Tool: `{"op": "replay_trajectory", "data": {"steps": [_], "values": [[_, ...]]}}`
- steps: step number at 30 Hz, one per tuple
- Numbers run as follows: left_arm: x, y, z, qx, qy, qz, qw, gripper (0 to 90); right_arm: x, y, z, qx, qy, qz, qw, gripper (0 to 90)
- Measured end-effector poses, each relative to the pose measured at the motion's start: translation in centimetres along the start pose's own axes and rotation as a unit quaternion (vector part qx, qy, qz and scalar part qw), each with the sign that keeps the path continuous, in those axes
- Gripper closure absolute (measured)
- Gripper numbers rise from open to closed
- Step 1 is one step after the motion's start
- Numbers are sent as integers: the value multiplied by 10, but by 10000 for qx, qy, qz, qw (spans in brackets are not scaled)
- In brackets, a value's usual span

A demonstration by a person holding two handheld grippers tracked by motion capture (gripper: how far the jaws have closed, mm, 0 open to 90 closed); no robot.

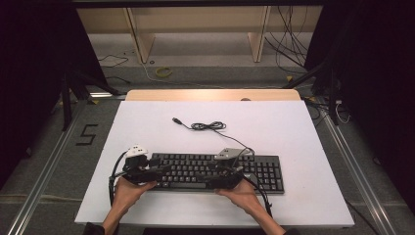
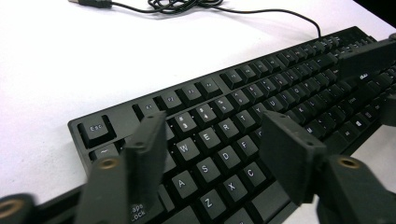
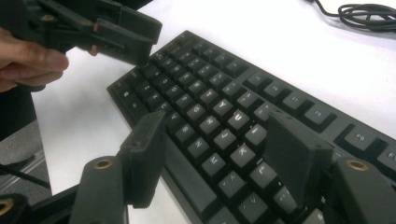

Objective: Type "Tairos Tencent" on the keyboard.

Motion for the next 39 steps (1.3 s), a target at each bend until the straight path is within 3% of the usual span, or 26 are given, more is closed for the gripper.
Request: {"op": "replay_trajectory", "data": {"steps": [19,23,39], "values": [[-2,20,4,-29,210,-399,9990,849,9,-5,-5,-25,-46,41,10000,360],[-3,24,2,-42,212,-447,9988,891,11,-6,-7,-47,-57,28,10000,355],[-4,38,1,-123,237,-664,9974,894,16,-7,-8,-58,-45,27,10000,349]]}}
Point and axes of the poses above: each handheld gripper's, and its own axes: y roughly forward along the jaws, x roughly out of its underside, z roughly to its right, the point moved 9 cm from there along y, roughly forward along the jaws, and after that the axes turned 14 degrees about -z, right-handed, at the moved point
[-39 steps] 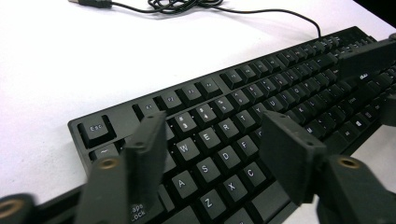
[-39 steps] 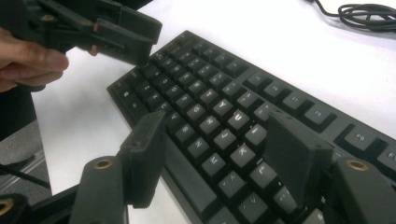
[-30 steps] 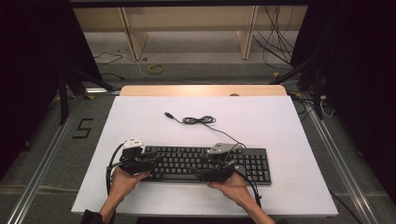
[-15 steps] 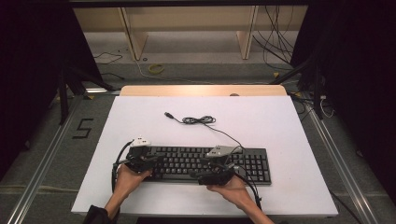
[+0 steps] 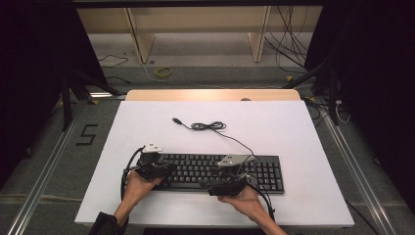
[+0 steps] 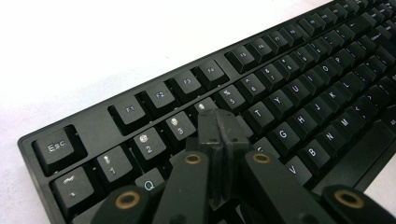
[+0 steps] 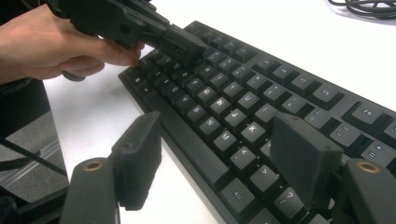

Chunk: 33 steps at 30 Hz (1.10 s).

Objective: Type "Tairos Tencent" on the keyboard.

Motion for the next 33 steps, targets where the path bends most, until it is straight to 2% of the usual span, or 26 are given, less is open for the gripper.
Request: {"op": "replay_trajectory", "data": {"steps": [2,4,10,13,21,26,33], "values": [[2,2,-2,-52,10,-79,10000,895,0,0,0,-6,-12,1,10000,349],[2,2,-2,19,-15,-69,10000,896,0,0,-1,-3,-9,9,10000,349],[2,2,1,26,41,-116,9999,896,-1,-1,-1,7,7,13,10000,349],[1,1,1,-5,31,-73,10000,894,-1,-1,0,16,5,22,10000,349],[-2,-12,5,110,-23,117,9999,866,-5,-1,-1,18,0,72,10000,349],[-1,-17,4,184,-66,168,9997,816,-9,1,-1,41,-13,68,10000,363],[1,-22,5,358,-185,248,9989,677,-13,7,-1,63,-25,4,10000,491]]}}
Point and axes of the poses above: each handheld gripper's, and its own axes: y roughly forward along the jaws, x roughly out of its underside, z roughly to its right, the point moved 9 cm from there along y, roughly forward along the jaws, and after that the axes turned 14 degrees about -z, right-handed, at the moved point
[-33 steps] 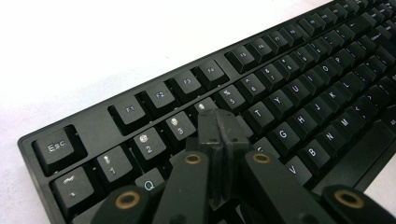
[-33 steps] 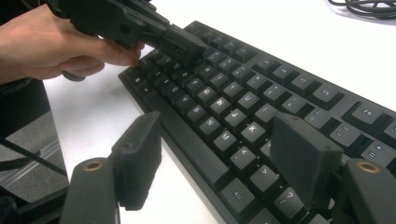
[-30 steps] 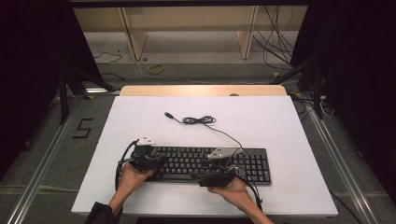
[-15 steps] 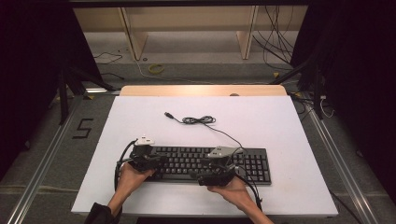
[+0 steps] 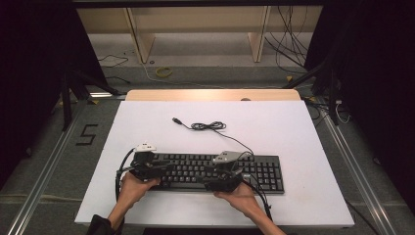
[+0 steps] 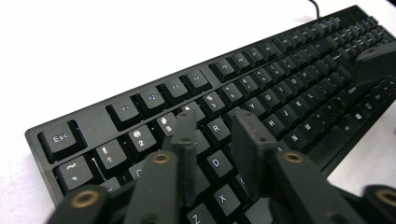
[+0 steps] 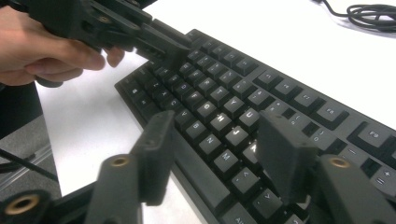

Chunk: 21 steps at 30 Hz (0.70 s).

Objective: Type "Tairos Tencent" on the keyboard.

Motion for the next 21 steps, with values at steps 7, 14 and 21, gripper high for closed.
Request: {"op": "replay_trajectory", "data": {"steps": [7,14,21], "values": [[2,-7,3,139,-36,120,9998,509,-3,6,-1,-7,-34,-58,10000,607],[2,-13,9,217,-14,274,9994,423,-5,10,-3,-26,-80,-101,9999,692],[2,-17,13,273,14,390,9989,373,-6,13,-4,-50,-119,-118,9998,756]]}}
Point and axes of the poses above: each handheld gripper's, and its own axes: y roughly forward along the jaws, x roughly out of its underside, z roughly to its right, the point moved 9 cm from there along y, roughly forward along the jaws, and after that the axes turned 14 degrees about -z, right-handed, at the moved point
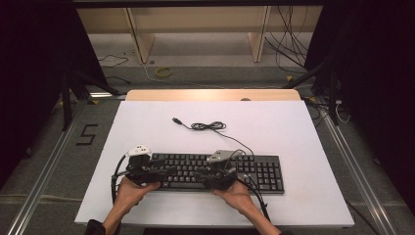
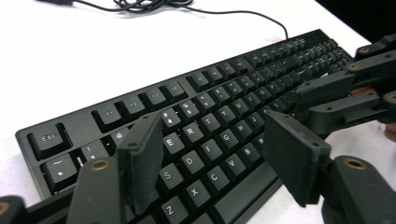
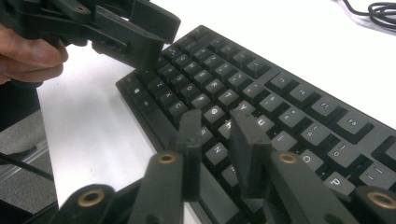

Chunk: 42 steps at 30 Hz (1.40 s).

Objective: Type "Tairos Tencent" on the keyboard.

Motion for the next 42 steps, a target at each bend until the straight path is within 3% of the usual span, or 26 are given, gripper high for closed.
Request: {"op": "replay_trajectory", "data": {"steps": [16,42], "values": [[2,-6,3,8,14,190,9998,323,1,13,0,3,-7,-203,9998,895],[10,-8,4,22,67,223,9997,301,5,29,2,126,-20,-460,9989,900]]}}
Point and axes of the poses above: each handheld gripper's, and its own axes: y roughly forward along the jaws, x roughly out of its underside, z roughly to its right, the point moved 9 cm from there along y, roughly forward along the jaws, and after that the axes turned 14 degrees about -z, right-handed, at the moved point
